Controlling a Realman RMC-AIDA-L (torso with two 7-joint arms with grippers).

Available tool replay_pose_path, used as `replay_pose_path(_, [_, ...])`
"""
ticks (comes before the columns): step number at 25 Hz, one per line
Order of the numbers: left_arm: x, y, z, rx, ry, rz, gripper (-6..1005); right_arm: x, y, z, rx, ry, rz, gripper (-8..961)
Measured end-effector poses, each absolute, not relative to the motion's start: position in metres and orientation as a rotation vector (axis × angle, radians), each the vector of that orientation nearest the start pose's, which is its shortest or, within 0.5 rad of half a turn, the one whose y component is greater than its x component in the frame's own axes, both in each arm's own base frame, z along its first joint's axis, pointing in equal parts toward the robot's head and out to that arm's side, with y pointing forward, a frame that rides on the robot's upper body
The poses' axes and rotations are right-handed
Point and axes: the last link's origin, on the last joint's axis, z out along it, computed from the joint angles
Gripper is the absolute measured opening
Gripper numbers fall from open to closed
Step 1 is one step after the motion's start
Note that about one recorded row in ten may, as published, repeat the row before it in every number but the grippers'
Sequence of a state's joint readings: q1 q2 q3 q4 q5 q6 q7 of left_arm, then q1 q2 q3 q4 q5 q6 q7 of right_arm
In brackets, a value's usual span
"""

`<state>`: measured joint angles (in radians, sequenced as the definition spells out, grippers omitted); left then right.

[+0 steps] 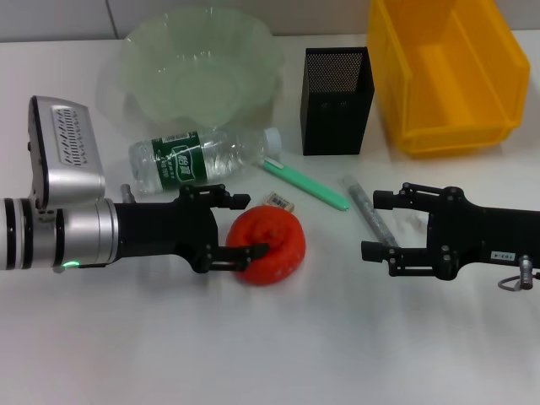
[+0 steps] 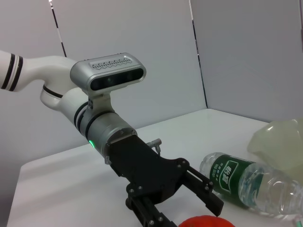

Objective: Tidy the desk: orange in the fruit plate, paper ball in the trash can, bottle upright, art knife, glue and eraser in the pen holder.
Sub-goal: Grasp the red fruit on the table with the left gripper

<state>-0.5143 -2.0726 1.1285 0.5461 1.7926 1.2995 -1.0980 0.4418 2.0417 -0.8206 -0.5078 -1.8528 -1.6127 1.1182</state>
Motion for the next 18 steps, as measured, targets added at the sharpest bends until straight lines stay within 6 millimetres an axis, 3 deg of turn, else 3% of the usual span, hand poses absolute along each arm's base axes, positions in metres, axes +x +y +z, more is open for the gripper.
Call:
replay_pose_path(13, [-0.261, 0.319, -0.075, -2.911, -0.179, -0.360, 768, 0.282, 0.289, -0.016, -2.781, 0.461, 0.800, 809])
replay_pose_path(18, [-0.259, 0.319, -0.076, -2.916, -0.170, -0.363, 551, 0.282, 0.289, -0.016, -2.782, 0.460, 0.800, 809])
